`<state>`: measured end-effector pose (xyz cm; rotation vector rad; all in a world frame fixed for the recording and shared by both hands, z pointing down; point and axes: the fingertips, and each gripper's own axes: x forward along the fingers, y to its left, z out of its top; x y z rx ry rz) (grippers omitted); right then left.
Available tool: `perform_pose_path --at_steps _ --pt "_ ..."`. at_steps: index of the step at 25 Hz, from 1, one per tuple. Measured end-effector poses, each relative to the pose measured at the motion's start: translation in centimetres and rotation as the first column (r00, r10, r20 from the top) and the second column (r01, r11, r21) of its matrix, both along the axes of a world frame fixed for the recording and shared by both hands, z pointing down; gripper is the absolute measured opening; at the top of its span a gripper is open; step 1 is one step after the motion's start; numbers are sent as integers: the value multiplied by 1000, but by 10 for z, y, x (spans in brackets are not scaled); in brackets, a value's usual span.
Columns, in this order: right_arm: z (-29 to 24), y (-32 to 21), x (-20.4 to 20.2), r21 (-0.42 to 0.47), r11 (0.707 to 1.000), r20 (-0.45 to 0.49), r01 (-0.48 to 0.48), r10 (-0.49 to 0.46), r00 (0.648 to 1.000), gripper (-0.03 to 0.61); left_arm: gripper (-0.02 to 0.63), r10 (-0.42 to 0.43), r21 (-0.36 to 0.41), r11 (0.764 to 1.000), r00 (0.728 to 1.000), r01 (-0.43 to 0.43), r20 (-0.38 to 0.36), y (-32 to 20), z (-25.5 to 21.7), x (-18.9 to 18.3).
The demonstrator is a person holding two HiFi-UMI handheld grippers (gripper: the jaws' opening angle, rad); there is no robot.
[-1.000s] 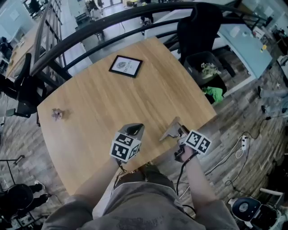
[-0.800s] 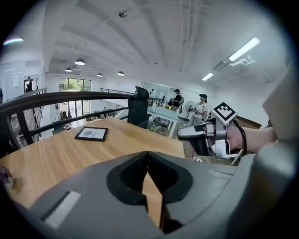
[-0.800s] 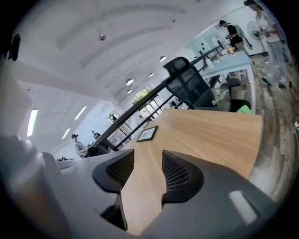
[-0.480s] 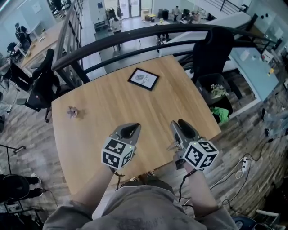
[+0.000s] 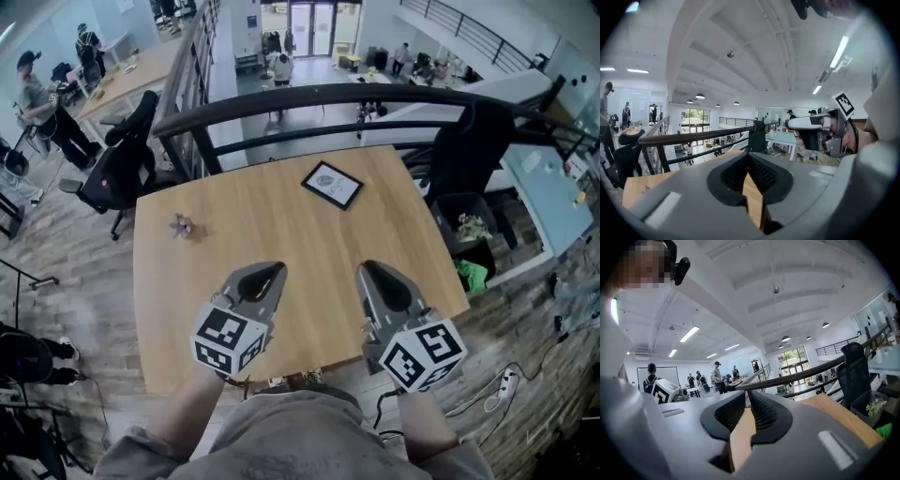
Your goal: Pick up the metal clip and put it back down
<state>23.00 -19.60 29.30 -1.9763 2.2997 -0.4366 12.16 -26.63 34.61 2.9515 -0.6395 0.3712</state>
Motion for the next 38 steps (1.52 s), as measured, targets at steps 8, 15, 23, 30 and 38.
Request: perform_pose_path --at_steps 8,15,23,30,38 --pt "-46 8 -56 88 984 -144 156 -143 979 38 0 -121 214 970 993 118 0 7 -53 -63" --pt "-52 -1 -96 98 957 -243 273 -243 939 27 2 -221 179 958 974 225 -41 22 -68 -108" --pt "-42 -8 -135 64 927 -281 369 -338 898 11 2 -290 173 940 956 292 -38 16 -62 -143" --pt "-41 -13 -143 70 919 -273 388 -357 894 11 2 -313 166 934 949 316 -45 13 -60 -150" --pt "-37 -19 -146 54 919 -273 390 -362 891 11 2 -319 155 934 946 323 -52 7 -61 -153"
